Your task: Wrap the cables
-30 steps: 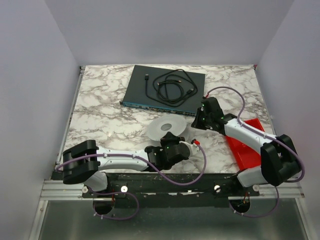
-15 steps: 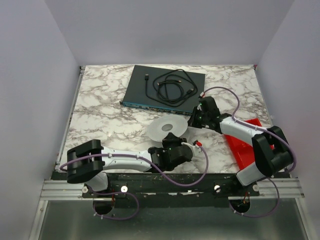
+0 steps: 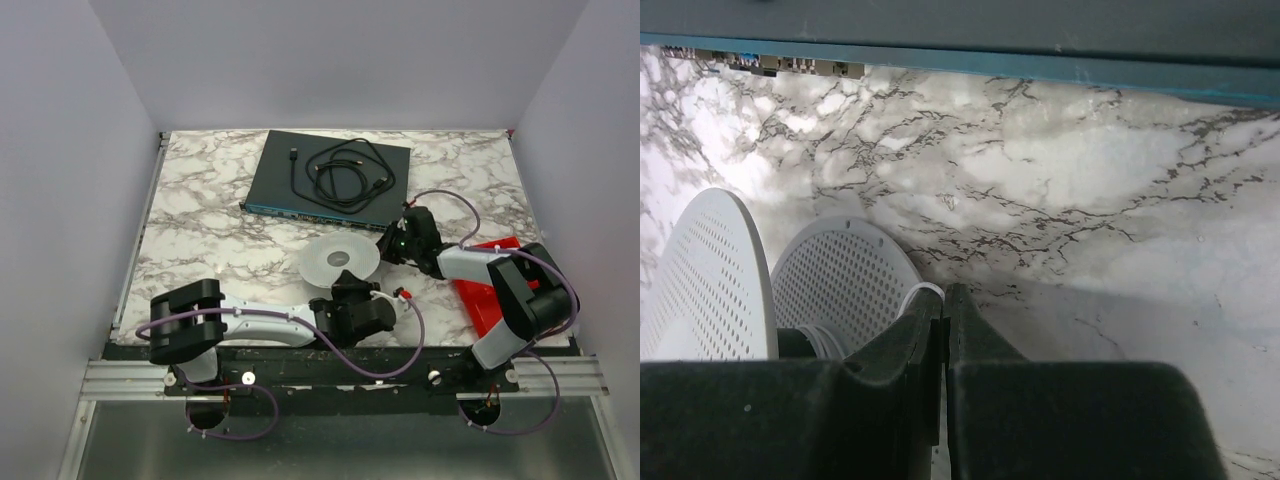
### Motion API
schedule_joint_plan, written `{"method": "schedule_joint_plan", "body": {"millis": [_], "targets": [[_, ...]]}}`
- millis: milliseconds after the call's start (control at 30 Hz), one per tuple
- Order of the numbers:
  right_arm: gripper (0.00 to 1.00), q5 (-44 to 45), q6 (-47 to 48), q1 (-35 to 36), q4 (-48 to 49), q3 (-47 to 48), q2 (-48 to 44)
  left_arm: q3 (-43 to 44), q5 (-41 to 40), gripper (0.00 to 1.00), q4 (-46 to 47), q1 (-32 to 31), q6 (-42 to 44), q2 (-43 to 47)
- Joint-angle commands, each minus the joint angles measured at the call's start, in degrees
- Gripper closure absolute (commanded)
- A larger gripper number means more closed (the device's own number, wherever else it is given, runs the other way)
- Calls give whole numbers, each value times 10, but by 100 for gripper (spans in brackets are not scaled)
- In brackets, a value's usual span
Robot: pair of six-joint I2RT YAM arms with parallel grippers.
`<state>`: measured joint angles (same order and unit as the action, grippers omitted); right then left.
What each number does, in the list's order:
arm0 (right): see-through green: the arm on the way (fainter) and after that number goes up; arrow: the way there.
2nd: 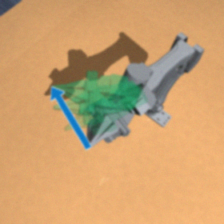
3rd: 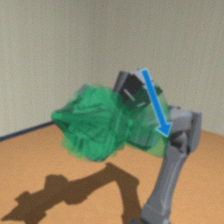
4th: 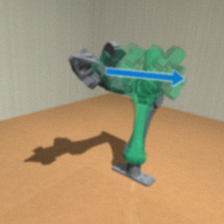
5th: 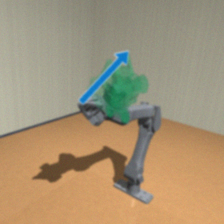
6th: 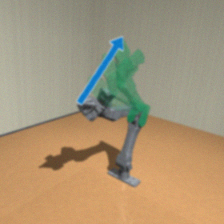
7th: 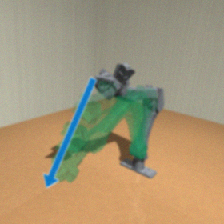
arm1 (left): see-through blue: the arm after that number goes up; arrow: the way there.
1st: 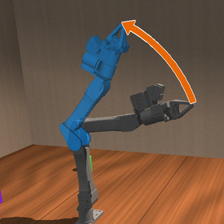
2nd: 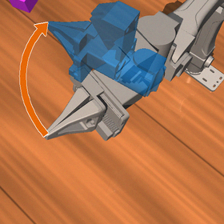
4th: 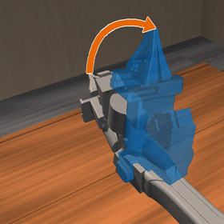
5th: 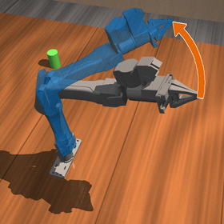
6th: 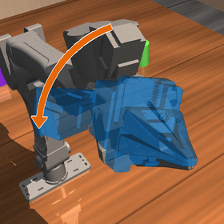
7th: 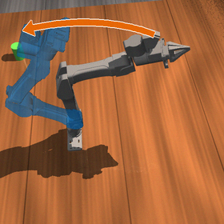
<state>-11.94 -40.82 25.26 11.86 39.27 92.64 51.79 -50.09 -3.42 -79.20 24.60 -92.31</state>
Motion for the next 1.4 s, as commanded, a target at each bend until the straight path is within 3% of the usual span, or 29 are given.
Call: {"method": "schedule_joint_plan", "body": {"millis": [0,667,1367], "targets": [[99,-54,-57,6,80,-49,19,0,84,100,-62,1,-129,-46],[99,-59,-67,6,212,-128,15,39,87,100,-154,-17,-312,-121],[99,-27,-72,6,317,-200,56,53,123,97,-195,-36,-426,-192]]}}
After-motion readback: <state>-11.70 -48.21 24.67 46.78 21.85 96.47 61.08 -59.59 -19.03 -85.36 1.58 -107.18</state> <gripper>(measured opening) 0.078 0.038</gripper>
